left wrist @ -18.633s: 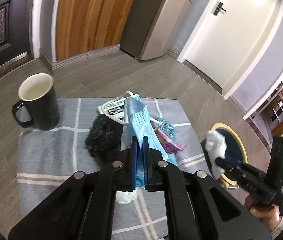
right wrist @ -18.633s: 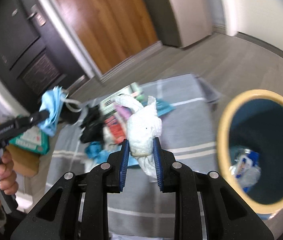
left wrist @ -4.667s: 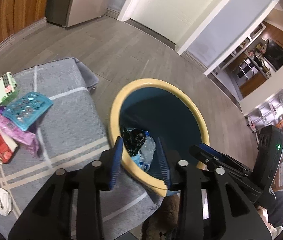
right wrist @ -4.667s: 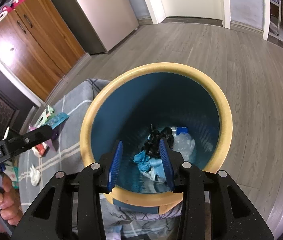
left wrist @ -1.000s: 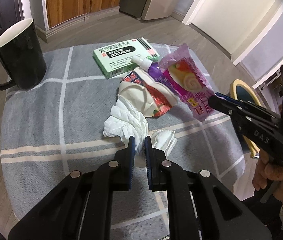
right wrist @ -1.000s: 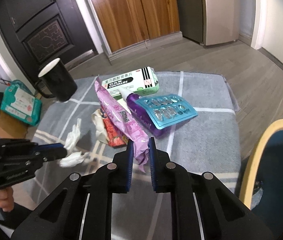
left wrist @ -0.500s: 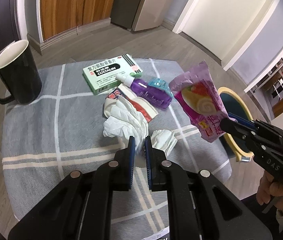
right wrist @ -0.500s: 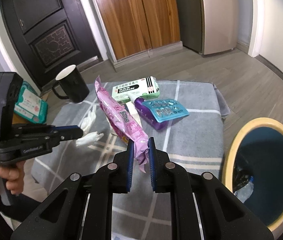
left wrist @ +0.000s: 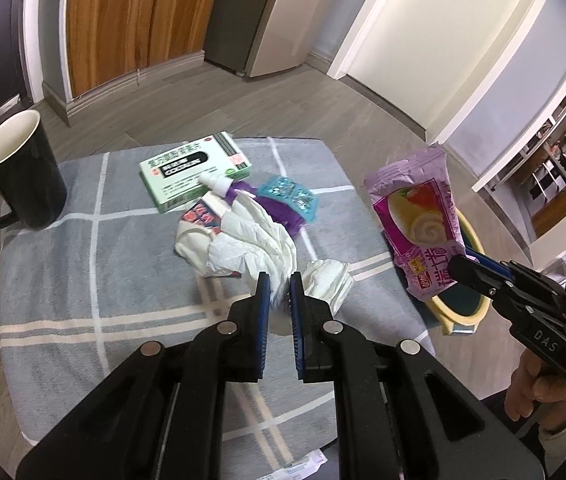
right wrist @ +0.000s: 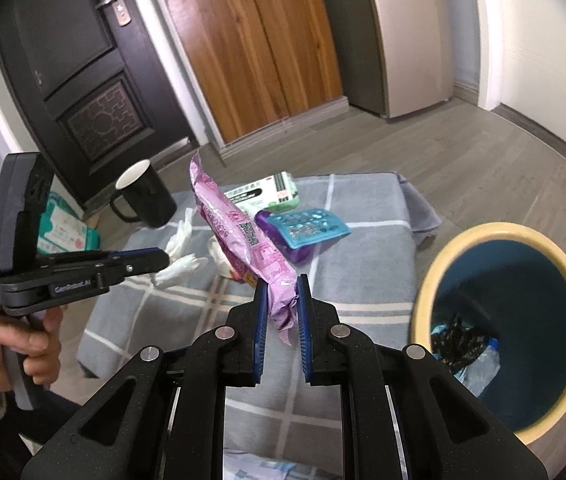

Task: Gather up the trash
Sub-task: 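Carry tissues and wrapper over the bin and open both grippers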

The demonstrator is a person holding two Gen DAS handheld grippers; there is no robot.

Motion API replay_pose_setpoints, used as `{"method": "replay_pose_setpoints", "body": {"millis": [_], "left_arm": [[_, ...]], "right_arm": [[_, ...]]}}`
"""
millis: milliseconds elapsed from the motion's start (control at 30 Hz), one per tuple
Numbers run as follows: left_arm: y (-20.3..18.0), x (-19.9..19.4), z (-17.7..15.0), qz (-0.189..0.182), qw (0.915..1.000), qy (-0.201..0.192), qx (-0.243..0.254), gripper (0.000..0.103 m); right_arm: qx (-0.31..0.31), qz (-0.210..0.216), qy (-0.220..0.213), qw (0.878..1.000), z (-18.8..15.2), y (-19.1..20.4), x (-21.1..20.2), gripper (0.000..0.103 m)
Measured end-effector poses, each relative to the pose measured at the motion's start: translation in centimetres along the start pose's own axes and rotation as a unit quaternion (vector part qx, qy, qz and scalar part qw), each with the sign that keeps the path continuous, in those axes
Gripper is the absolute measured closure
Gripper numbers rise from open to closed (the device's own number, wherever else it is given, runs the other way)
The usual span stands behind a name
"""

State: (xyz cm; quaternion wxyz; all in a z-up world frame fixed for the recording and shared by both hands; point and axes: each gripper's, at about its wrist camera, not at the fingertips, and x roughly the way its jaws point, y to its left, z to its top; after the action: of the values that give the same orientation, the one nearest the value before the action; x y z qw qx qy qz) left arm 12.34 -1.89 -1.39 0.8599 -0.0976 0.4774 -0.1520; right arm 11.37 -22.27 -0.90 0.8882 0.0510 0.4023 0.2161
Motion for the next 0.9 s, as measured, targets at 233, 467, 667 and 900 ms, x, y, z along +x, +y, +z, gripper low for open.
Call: {"method": "replay_pose_setpoints", "body": {"millis": [233, 467, 667, 900], "left_arm": [[-2.8, 0.9, 0.5, -0.012, 0.9997, 0.004, 0.021, 0.093], [-5.7, 1.9, 0.9, -0.027, 0.9987, 0.009, 0.042, 0.093], [-8.6, 3.1, 1.0, -0.043, 0.9972, 0.016, 0.06, 0.093], [-11.9, 4.7, 1.0, -0.065, 0.9943, 0.025, 0.08, 0.093]], "right_arm": [[0.029, -0.023, -0.013, 0.999, -0.5, -2.7, -1.3, 0.088], [0.075, -0.052, -0.024, 0.996, -1.6, -6.6, -2.8, 0.088], [0.114, -0.073, -0.034, 0.99, -3.1, -10.1, -4.5, 0.088], [0.153, -0.096, -0.034, 0.983, -4.7, -13.7, -5.6, 0.088]]}}
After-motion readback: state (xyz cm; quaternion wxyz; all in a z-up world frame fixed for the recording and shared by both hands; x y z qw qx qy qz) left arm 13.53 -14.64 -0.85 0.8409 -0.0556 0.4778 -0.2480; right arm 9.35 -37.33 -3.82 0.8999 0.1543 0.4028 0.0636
